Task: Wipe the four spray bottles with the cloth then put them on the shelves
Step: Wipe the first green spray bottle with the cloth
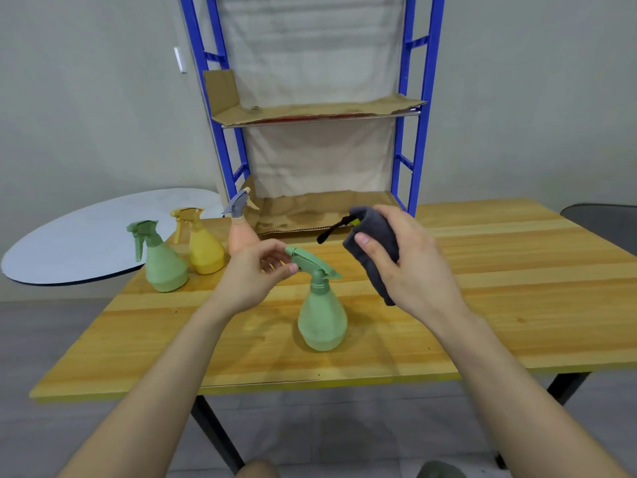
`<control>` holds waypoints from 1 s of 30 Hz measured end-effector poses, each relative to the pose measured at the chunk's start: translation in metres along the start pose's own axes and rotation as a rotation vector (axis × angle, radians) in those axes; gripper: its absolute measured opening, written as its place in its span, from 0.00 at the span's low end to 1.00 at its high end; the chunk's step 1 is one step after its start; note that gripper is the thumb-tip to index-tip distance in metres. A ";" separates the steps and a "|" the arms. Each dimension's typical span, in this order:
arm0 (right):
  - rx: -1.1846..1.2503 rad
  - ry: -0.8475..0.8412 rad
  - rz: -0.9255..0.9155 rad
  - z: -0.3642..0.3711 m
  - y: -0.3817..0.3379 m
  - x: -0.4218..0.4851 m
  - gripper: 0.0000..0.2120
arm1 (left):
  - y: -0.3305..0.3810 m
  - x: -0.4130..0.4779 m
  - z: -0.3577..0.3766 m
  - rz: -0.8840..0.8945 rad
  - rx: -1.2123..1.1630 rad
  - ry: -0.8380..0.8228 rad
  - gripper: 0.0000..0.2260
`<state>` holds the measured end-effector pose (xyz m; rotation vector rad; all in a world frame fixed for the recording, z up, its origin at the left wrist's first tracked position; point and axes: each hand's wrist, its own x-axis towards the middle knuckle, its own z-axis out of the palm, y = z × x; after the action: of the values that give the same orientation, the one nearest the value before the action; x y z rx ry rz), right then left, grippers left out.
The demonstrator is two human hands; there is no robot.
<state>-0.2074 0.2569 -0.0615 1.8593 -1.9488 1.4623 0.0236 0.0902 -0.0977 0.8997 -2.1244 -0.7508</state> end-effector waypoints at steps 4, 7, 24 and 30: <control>-0.118 -0.100 -0.133 0.024 -0.013 0.018 0.19 | -0.009 -0.015 0.012 -0.048 -0.089 0.124 0.05; -0.194 -0.295 -0.171 0.054 -0.016 0.028 0.21 | -0.010 -0.024 0.020 -0.067 -0.162 0.204 0.07; -0.133 -0.214 -0.246 0.085 -0.001 0.027 0.17 | -0.016 -0.032 0.018 -0.015 0.040 0.212 0.07; 0.394 0.132 0.178 0.099 0.013 -0.021 0.24 | -0.011 -0.032 0.021 -0.015 0.066 0.223 0.08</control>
<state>-0.1601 0.2054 -0.1362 1.6950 -1.9134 2.0951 0.0278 0.1136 -0.1295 0.9869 -1.9564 -0.5621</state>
